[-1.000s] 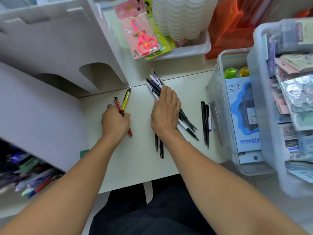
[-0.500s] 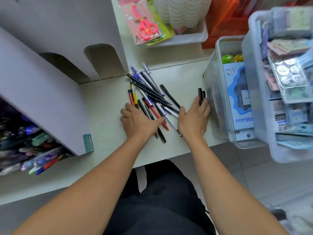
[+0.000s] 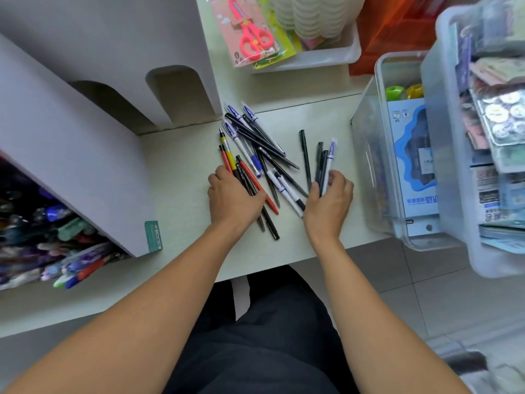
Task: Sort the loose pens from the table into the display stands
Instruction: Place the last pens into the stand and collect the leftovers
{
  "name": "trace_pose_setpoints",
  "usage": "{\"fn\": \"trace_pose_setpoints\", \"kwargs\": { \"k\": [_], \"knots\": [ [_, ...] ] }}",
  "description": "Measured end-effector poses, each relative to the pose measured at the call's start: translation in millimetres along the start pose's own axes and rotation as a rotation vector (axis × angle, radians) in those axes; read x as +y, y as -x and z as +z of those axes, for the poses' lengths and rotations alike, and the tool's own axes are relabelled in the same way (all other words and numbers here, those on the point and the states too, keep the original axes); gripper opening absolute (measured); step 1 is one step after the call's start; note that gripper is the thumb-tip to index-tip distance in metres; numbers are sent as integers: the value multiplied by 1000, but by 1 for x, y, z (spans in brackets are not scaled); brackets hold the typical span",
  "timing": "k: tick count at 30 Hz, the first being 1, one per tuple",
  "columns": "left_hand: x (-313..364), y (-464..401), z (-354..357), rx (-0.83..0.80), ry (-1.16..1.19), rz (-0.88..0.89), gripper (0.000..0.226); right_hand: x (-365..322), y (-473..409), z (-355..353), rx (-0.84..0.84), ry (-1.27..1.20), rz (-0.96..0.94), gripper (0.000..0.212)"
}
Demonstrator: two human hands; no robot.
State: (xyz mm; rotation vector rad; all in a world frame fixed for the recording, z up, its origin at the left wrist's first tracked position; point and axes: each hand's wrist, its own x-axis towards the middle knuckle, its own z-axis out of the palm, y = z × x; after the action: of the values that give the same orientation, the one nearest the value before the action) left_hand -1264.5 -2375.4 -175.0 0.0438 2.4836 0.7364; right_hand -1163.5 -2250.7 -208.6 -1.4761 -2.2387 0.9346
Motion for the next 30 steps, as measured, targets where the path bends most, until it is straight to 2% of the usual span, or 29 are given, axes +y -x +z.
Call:
{"fn": "trace_pose_setpoints", "kwargs": {
  "k": [4, 6, 8, 11, 14, 17, 23, 28, 30],
  "knots": [
    [-10, -8, -8, -7, 165, -44, 42, -20, 3, 9, -188, -73, -46, 26],
    [-10, -9, -12, -22, 216, -76, 37, -25, 6, 14, -224, -87, -64, 26],
    [-5, -8, -12, -28, 212, -104, 60, -27, 5, 14, -247, -112, -56, 25],
    [13, -6, -1, -12, 6, -170, 102, -24, 1, 4, -233, -132, 15, 24],
    [32, -3, 10, 33, -132, -221, 114, -15, -2, -7, -231, -140, 30, 20],
    [33, -3, 15, 67, -159, -221, 94, -6, -2, -13, -243, -136, 36, 19],
    [15, -9, 1, 98, -181, -79, 53, -6, 7, -11, -280, -173, 23, 17],
    [7, -22, -26, -16, -175, -31, 19, -18, 7, -11, -312, -215, -43, 14],
    [2, -26, -39, -99, -56, -81, 16, -28, 7, -16, -297, -238, -73, 12]
  ]
}}
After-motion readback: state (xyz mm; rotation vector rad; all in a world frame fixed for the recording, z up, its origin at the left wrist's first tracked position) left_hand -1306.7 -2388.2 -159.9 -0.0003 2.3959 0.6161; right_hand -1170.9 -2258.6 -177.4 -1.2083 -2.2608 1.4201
